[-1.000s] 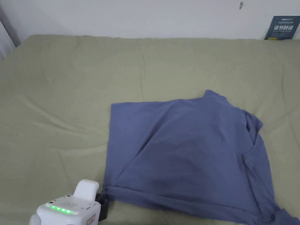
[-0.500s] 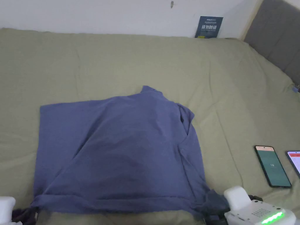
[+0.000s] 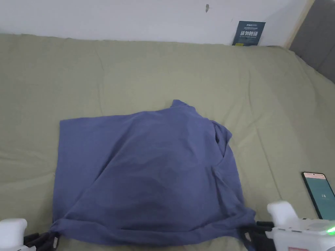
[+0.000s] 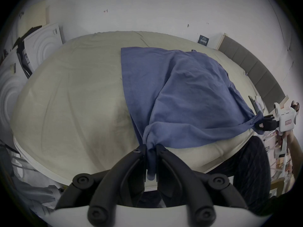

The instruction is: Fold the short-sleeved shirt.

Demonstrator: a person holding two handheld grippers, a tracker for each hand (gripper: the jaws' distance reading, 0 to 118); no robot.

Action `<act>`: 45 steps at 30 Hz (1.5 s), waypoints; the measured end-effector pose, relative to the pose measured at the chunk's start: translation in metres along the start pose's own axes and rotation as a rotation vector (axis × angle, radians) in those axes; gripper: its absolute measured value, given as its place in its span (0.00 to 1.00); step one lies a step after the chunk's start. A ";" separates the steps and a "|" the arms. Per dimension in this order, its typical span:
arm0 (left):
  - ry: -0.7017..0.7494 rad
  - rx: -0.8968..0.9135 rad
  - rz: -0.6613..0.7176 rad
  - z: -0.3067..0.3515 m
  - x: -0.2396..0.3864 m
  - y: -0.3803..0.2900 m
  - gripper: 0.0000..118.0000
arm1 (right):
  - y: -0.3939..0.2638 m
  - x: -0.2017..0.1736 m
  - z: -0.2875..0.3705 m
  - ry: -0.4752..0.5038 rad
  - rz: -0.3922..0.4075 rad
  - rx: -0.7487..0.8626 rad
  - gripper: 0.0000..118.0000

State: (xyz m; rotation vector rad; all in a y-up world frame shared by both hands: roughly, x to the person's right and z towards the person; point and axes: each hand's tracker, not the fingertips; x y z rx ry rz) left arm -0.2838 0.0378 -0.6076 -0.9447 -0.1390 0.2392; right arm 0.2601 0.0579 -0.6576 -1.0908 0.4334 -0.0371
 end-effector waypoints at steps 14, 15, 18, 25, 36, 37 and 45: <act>0.082 -0.001 0.160 -0.069 -0.013 0.155 0.10 | 0.194 0.060 -0.051 0.030 -0.194 -0.127 0.12; 0.108 -0.023 0.179 -0.081 -0.015 0.159 0.10 | 0.200 0.061 -0.065 0.024 -0.202 -0.148 0.12; 0.169 -0.090 0.190 -0.109 -0.018 0.162 0.10 | 0.204 0.066 -0.093 0.033 -0.214 -0.161 0.12; 0.085 -0.023 0.187 -0.084 -0.013 0.141 1.00 | 0.176 0.045 -0.068 -0.106 -0.038 0.023 1.00; 0.239 0.358 -0.115 0.011 0.030 -0.015 0.77 | -0.013 -0.059 0.011 -0.235 0.155 0.574 0.27; 0.223 0.335 -0.101 0.012 0.030 -0.023 0.27 | -0.025 -0.067 0.010 -0.243 0.141 0.576 0.00; 0.216 0.230 -0.087 -0.027 0.018 -0.016 0.00 | -0.057 -0.093 0.001 -0.243 0.059 0.564 0.00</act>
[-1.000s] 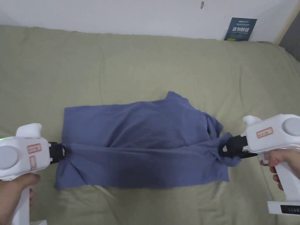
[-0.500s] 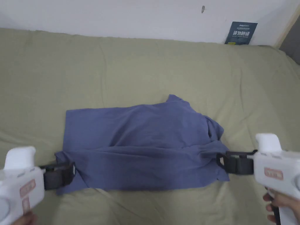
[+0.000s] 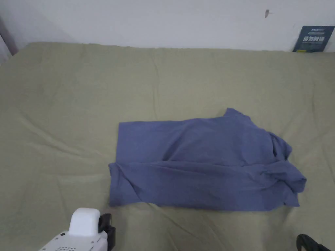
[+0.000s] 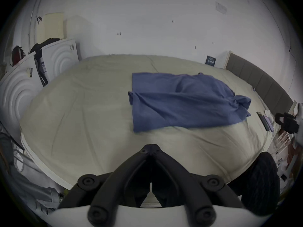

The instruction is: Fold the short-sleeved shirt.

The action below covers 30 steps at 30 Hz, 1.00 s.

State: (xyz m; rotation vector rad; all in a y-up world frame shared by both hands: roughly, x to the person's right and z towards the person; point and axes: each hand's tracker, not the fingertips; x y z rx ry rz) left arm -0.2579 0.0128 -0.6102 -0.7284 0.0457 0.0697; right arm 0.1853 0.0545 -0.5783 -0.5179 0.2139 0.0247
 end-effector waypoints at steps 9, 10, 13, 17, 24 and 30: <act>0.024 -0.071 -0.113 -0.084 -0.003 0.039 0.99 | 0.005 0.003 -0.002 -0.016 -0.019 -0.004 0.00; 0.025 -0.079 -0.113 -0.092 -0.004 0.041 0.99 | 0.006 0.004 -0.003 -0.017 -0.019 -0.006 0.00; 0.032 -0.099 -0.115 -0.100 -0.009 0.044 0.64 | 0.008 0.006 -0.007 -0.028 -0.017 -0.016 0.00; 0.017 -0.113 -0.157 -0.100 -0.003 0.049 0.04 | 0.010 0.013 -0.020 -0.047 -0.007 -0.056 0.00; -0.019 -0.137 -0.103 -0.083 -0.007 0.053 0.04 | 0.013 0.050 -0.106 -0.093 -0.037 -0.290 0.99; -0.009 -0.151 -0.098 -0.085 -0.008 0.054 0.04 | 0.025 0.069 -0.184 -0.114 0.013 -0.300 0.99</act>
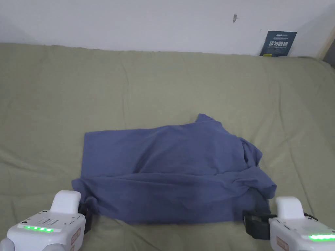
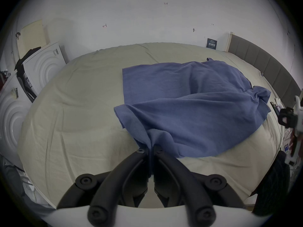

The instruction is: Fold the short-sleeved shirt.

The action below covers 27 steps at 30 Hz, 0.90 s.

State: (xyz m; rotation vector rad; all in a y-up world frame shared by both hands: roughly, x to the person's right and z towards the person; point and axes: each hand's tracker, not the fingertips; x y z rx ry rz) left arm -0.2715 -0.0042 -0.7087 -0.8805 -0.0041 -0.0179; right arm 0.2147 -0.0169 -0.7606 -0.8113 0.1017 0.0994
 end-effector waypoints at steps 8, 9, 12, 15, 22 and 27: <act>0.030 -0.024 -0.010 -0.004 0.002 -0.002 0.04 | 0.010 0.012 -0.023 0.089 -0.070 -0.080 0.10; 0.035 -0.030 -0.008 -0.003 -0.001 -0.003 0.04 | 0.008 0.014 -0.016 0.114 -0.090 -0.061 0.10; 0.010 -0.039 0.038 -0.001 -0.004 -0.001 0.04 | 0.007 0.018 0.011 0.150 -0.140 -0.023 0.10; 0.007 -0.001 0.044 0.017 -0.003 0.004 0.04 | 0.008 0.024 0.044 0.195 -0.173 -0.005 0.10; -0.025 0.076 0.042 0.091 -0.001 0.012 0.04 | 0.019 0.033 0.126 0.253 -0.139 0.013 0.10; -0.010 0.018 0.019 0.105 -0.001 -0.012 0.04 | -0.015 0.039 0.132 0.220 -0.097 -0.062 0.10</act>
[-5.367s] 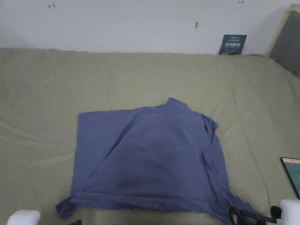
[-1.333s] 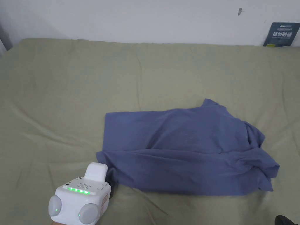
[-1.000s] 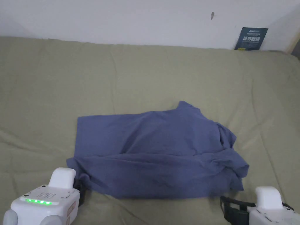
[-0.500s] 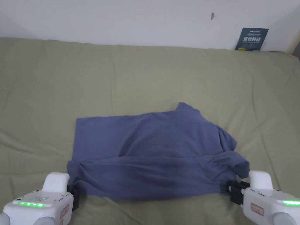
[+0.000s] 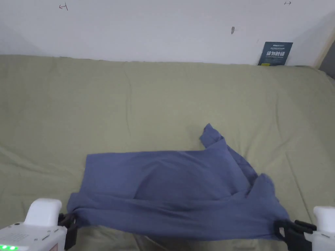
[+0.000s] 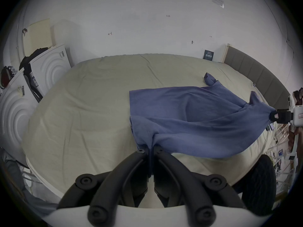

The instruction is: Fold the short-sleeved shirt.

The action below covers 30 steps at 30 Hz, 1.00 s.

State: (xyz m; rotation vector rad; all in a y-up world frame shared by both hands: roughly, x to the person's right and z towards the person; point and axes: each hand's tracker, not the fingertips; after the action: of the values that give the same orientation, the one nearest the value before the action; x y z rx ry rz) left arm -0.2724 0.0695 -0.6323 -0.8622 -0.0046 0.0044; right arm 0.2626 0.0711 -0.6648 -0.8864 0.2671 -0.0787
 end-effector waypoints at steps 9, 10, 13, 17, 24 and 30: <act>0.000 -0.141 0.088 -0.030 -0.004 -0.070 0.85 | -0.053 -0.003 -0.026 -0.119 -0.036 -0.035 0.56; 0.019 -0.144 0.095 -0.027 -0.005 -0.073 1.00 | -0.053 -0.005 -0.021 -0.156 -0.016 -0.019 0.87; 0.030 -0.065 0.117 -0.002 -0.008 -0.071 0.99 | -0.047 -0.015 0.005 -0.131 0.034 0.103 0.99; 0.035 0.033 0.133 0.014 -0.009 -0.056 0.99 | -0.029 -0.028 0.019 -0.157 0.066 0.159 1.00; 0.118 0.054 0.058 -0.055 -0.023 0.023 0.00 | 0.001 -0.053 0.003 -0.183 0.122 0.205 0.01; 0.045 -0.017 0.105 -0.152 -0.052 0.105 0.56 | 0.011 -0.066 -0.013 -0.116 0.119 0.181 0.01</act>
State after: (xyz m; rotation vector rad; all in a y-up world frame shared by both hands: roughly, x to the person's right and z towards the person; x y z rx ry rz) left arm -0.3242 0.0226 -0.8110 -0.8785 0.0825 0.0834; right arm 0.1953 0.0797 -0.6679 -0.6913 0.2007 0.0587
